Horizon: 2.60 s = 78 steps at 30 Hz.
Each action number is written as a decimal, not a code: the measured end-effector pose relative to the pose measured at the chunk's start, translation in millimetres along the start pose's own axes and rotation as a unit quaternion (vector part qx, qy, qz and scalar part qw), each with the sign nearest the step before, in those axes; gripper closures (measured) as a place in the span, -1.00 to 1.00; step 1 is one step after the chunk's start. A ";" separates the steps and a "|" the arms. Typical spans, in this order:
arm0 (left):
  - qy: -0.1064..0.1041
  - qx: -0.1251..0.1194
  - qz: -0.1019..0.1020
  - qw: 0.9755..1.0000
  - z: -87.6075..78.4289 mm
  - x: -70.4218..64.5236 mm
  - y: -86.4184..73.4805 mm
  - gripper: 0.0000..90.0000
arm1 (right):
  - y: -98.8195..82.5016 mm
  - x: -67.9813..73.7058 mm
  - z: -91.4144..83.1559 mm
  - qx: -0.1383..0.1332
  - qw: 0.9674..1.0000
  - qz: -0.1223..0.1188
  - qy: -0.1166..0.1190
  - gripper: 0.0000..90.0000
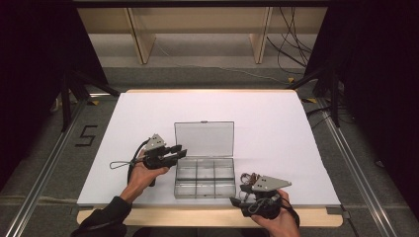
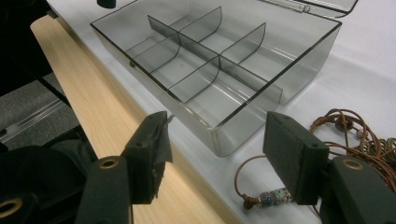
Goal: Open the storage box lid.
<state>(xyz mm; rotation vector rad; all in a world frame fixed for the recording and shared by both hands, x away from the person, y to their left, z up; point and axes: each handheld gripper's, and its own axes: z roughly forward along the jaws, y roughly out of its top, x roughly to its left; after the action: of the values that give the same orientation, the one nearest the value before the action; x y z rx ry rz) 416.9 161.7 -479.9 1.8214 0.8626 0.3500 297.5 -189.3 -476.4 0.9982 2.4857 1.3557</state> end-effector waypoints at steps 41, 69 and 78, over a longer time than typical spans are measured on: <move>-0.012 0.014 -0.062 0.998 2.8 8.1 -3.5 0.39 | 0.0 1.4 0.3 0.000 1.000 -0.001 -0.010 -0.08; -0.002 0.025 -0.119 0.993 1.9 13.4 -5.2 0.35 | 0.4 1.6 -1.1 -0.001 1.000 0.010 -0.011 -0.09; 0.007 0.032 -0.116 0.993 0.4 9.5 -3.5 0.33 | 0.6 0.3 -2.5 -0.005 1.000 0.012 -0.003 -0.09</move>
<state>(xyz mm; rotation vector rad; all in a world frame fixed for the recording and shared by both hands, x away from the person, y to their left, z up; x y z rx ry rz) 422.3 168.8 -484.7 1.7560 1.0941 0.1889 296.6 -190.7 -474.4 1.0308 2.4678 1.3679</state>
